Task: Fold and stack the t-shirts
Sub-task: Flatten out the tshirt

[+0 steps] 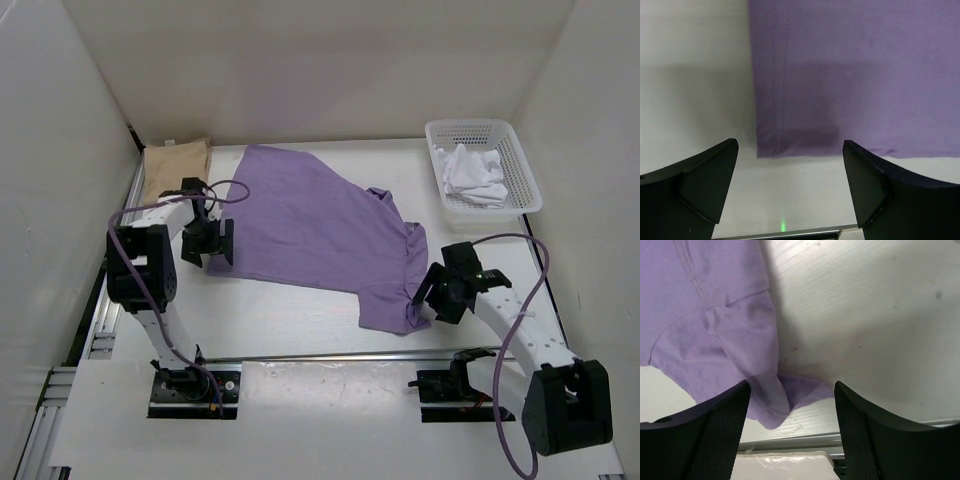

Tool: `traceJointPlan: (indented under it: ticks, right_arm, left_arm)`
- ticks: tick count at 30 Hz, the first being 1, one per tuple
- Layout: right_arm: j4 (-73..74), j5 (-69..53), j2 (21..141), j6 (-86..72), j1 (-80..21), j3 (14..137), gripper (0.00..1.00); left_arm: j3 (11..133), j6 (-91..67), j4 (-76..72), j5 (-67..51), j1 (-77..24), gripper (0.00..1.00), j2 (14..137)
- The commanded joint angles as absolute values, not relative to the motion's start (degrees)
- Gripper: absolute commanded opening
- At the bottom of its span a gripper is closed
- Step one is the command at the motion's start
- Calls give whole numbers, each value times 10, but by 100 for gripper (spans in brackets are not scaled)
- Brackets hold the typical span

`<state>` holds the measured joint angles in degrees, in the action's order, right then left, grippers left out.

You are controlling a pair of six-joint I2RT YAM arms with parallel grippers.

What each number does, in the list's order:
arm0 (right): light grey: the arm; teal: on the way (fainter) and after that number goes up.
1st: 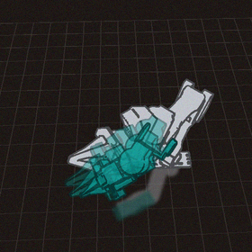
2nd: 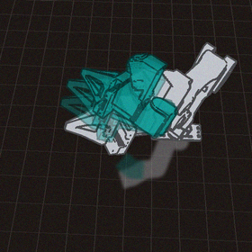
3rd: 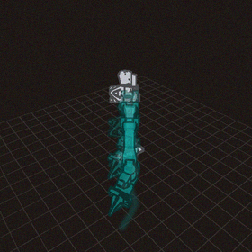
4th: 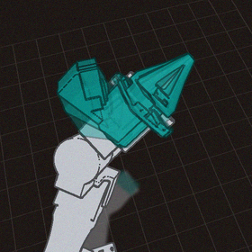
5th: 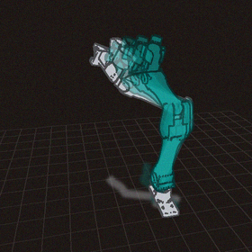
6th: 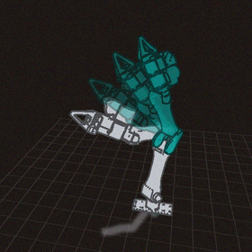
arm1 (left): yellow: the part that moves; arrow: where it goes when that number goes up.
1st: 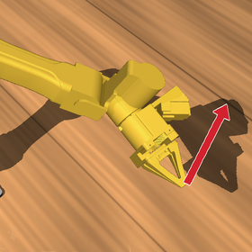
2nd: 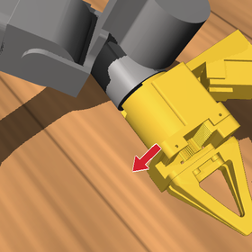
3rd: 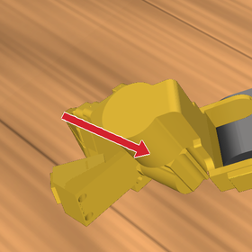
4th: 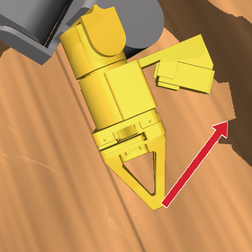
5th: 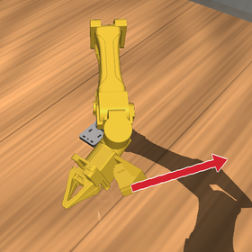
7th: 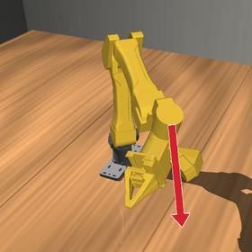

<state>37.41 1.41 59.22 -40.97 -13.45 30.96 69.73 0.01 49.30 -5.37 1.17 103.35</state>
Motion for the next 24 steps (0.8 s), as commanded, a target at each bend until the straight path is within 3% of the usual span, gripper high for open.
traceJointPlan:
  ticks: [1, 3, 7, 11, 12, 15, 19, 20, 24]
  right_arm:
    - [420, 54, 553, -417, -131, 303, 72]
    - [434, 54, 526, -417, -136, 303, 71]
    - [434, 54, 494, -429, -151, 297, 70]
    - [440, 54, 517, -434, -184, 302, 70]
    - [440, 54, 525, -434, -191, 302, 70]
    - [440, 75, 568, -434, -210, 316, 70]
    - [409, 87, 619, -434, -222, 343, 54]
    - [409, 96, 627, -434, -222, 350, 42]
    - [396, 137, 683, -421, -222, 402, 19]
  left_arm:
    - [729, 0, 478, -62, 12, 96, 1050]
    - [729, 0, 478, -62, 6, 92, 1063]
    - [729, 0, 473, -43, 1, 73, 1090]
    - [729, 0, 468, -43, 1, 42, 1105]
    - [729, 0, 468, -43, 1, 30, 1105]
    - [722, 0, 468, -48, 1, 10, 1100]
    - [697, 0, 468, -35, 20, 10, 1070]
    - [697, 0, 468, -35, 27, 10, 1064]
    - [691, 0, 461, -4, 73, 10, 1050]
